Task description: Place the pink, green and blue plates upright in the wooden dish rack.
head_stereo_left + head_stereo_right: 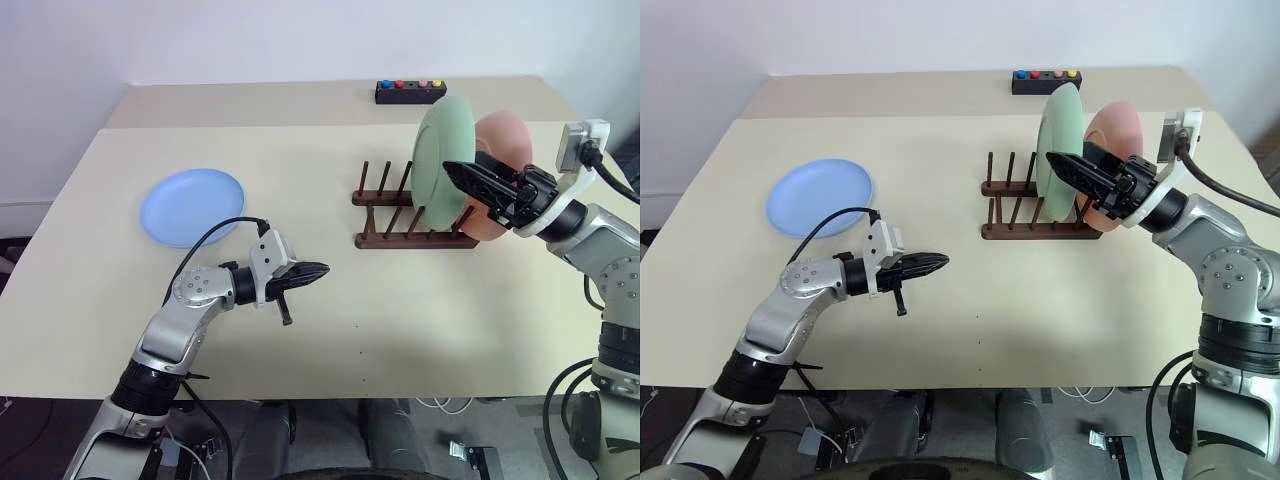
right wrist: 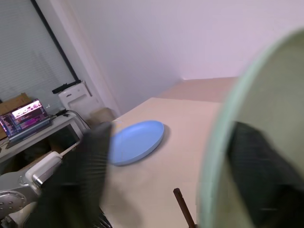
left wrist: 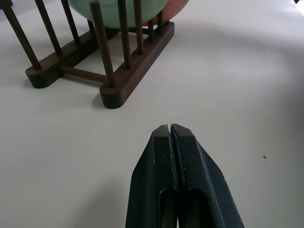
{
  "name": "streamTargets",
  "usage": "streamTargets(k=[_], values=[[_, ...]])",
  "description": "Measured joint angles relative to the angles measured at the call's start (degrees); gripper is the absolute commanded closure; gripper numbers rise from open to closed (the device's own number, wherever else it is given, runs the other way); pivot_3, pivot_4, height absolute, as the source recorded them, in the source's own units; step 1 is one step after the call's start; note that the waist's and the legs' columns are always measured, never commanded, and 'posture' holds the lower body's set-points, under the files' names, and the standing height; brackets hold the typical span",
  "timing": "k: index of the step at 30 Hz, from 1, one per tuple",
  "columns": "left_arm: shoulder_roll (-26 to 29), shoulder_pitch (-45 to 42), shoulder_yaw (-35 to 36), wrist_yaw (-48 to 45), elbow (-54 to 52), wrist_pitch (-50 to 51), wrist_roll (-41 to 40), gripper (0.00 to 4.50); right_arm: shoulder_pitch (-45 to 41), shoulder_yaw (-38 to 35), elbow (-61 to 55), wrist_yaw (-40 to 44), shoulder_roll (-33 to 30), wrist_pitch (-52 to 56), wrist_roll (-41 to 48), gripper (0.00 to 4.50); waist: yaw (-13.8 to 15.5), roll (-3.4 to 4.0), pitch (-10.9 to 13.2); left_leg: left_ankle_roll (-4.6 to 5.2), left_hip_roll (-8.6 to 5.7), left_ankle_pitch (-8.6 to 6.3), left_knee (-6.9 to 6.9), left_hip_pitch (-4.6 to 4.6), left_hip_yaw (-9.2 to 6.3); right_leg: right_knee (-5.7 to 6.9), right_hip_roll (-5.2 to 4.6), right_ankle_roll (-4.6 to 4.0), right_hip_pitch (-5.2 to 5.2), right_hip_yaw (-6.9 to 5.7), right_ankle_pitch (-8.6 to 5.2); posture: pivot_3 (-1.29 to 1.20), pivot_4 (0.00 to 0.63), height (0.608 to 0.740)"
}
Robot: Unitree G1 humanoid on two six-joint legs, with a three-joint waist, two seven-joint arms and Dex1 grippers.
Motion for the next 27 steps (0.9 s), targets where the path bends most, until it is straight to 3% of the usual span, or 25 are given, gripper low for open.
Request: streamTargets(k=[12, 27], values=[[0.0, 0.0, 0.0, 0.0, 0.0, 0.0, 0.1, 4.50, 0.3, 0.1, -0.1, -0.2, -0.3, -2.5, -4.5, 0.07, 0.0, 0.00, 0.0, 0.00, 0.00, 0.00, 0.00, 0.00, 0.00, 0.00, 0.00, 0.00, -0.01, 0.00, 0.00, 0.00, 0.150, 0.740], [-0.1, 0.0, -0.6, -0.1, 0.0, 0.0, 0.2, 4.50, 2.0, 2.7, -5.2, 1.2, -6.4, -5.1, -16.6, 0.07, 0.0, -0.01, 0.0, 0.00, 0.00, 0.00, -0.01, -0.01, 0.01, -0.01, 0.00, 0.00, -0.01, 0.00, 0.00, 0.00, 0.150, 0.740]])
